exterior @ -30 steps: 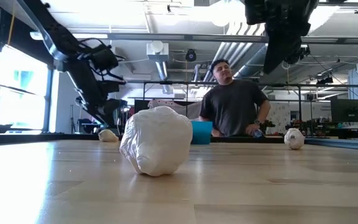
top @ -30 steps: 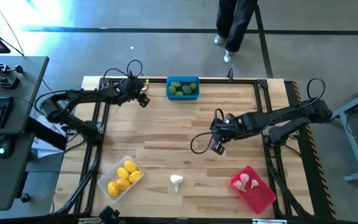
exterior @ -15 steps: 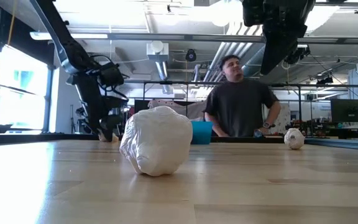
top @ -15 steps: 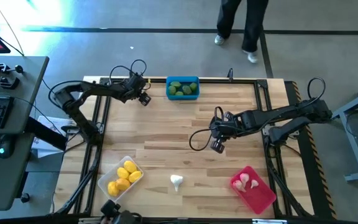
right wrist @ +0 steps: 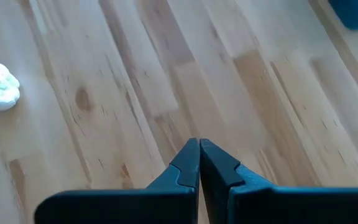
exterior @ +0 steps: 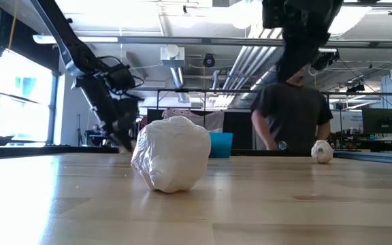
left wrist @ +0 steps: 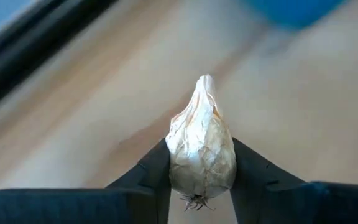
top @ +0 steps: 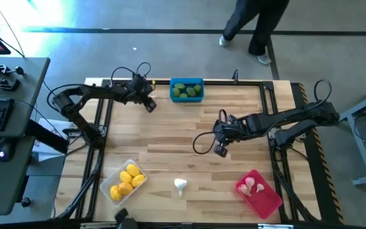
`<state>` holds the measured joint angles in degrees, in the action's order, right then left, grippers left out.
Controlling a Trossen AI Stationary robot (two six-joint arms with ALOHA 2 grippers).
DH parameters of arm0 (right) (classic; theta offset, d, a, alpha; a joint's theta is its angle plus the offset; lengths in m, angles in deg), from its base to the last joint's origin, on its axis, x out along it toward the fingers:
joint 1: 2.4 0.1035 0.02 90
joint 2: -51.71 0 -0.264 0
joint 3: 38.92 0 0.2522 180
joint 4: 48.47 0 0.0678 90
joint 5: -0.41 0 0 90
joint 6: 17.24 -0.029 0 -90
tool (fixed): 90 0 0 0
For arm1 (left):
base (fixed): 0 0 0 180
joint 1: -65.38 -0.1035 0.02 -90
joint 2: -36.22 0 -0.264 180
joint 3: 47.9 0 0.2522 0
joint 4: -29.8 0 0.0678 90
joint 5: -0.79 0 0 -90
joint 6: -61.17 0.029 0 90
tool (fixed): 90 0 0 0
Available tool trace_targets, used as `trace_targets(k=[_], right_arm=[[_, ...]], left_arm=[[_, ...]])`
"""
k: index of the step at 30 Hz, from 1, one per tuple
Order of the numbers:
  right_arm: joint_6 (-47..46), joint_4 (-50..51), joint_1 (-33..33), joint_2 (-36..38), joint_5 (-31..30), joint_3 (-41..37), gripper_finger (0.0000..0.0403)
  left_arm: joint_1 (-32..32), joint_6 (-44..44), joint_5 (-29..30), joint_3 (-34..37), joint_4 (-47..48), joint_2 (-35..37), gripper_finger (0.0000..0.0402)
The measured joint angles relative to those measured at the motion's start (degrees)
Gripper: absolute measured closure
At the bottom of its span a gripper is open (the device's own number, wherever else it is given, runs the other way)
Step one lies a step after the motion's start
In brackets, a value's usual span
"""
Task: Sort produce into baskets
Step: Put the garlic into the red bin
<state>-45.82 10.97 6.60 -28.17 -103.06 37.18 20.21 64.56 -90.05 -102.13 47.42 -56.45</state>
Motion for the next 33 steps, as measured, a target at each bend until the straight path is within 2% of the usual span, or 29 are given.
trace_targets(k=[3,8,11,14,19,24,28,33], right_arm=[[3.30,-10.76,-0.29,-0.02,0.42,-5.12,0.0403],[6.28,-39.72,-1.15,-0.09,1.09,-16.45,0.0403],[9.59,-56.05,-1.15,-0.09,-4.67,-21.81,0.0398],[14.55,-64.49,-1.22,-0.09,-9.49,-24.09,0.0376],[22.09,-72.59,-2.59,-0.81,-10.10,-24.09,0.0299],[22.78,-77.24,-4.60,-1.58,-7.09,-24.09,0.0229],[21.16,-77.69,-5.34,-1.60,-5.74,-24.09,0.0206],[24.76,-82.80,-5.21,-1.62,-3.85,-24.09,0.0203]], left_arm=[[1.65,-0.66,-10.87,1.18,-3.98,1.87,0.0309],[4.47,-2.08,-26.72,3.02,-9.17,3.10,0.0305],[5.95,-5.75,-36.78,4.68,-15.18,3.22,0.0306],[7.69,-11.42,-43.72,5.16,-19.64,3.22,0.0306],[12.54,-19.83,-48.95,5.16,-28.02,3.22,0.0306],[17.82,-24.57,-51.00,5.16,-38.24,3.22,0.0306],[20.86,-26.41,-49.70,5.03,-44.75,3.22,0.0306],[24.31,-25.37,-46.81,2.38,-44.99,3.22,0.0306]])
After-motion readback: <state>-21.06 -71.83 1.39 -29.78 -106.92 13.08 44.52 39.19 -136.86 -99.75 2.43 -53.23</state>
